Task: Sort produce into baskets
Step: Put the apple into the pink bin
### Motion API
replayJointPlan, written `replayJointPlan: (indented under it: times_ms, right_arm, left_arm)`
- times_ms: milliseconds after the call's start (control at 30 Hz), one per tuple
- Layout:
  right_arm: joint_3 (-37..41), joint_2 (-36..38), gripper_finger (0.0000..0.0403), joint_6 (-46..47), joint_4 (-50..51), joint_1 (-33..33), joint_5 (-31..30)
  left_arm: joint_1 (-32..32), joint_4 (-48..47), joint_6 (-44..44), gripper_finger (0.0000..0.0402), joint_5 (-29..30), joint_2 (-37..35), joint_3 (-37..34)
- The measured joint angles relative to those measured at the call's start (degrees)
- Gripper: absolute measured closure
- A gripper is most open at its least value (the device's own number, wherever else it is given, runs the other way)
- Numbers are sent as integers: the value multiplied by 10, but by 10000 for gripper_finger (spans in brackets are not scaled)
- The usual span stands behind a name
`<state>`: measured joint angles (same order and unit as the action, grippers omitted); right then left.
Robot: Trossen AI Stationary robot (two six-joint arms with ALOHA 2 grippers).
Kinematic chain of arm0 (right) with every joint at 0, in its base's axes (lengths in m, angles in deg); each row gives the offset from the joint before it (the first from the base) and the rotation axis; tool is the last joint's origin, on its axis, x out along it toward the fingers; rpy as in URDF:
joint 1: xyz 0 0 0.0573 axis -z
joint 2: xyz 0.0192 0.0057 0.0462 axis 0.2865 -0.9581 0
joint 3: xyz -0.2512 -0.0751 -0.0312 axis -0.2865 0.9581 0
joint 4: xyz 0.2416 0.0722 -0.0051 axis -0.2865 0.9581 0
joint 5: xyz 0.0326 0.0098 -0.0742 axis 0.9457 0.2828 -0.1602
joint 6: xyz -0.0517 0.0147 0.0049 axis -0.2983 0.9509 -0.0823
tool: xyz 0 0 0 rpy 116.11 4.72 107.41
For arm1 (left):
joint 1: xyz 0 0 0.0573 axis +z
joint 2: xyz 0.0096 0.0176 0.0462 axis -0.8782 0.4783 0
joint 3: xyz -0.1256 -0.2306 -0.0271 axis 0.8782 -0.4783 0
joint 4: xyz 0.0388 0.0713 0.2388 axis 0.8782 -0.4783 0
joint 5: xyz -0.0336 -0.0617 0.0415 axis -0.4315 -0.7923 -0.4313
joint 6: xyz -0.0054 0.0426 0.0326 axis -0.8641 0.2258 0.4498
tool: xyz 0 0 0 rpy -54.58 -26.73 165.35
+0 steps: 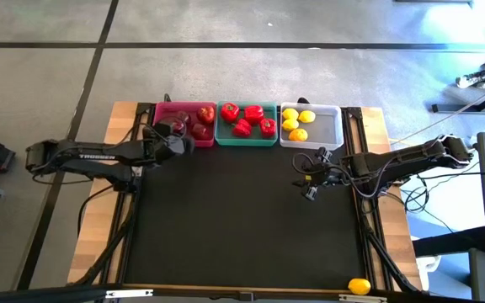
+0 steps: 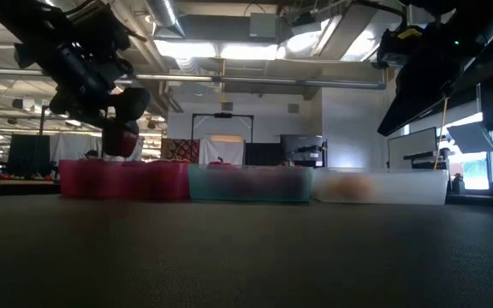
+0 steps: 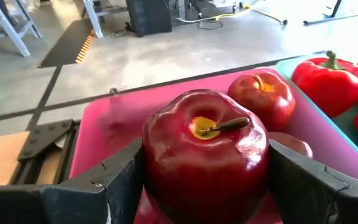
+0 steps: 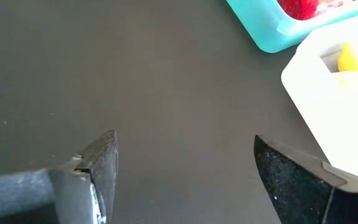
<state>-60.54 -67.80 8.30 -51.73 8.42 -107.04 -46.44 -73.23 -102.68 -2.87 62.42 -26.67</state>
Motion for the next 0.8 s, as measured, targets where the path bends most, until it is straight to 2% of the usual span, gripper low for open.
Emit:
replayJointPlan:
  times_ms: [267,500,600,800]
  right_arm:
    - [0,0,104,3,1,0,0]
    - [0,0,104,4,2,0,0]
    - [0,0,104,5,1,0,0]
    - [0,0,104,5,1,0,15]
  left_arm:
    - [49,41,19,123,3,13,-24]
    - [62,113,20,123,-18,36,-86]
    - [62,113,17,122,-18,36,-89]
    - [62,116,21,84,-18,36,-89]
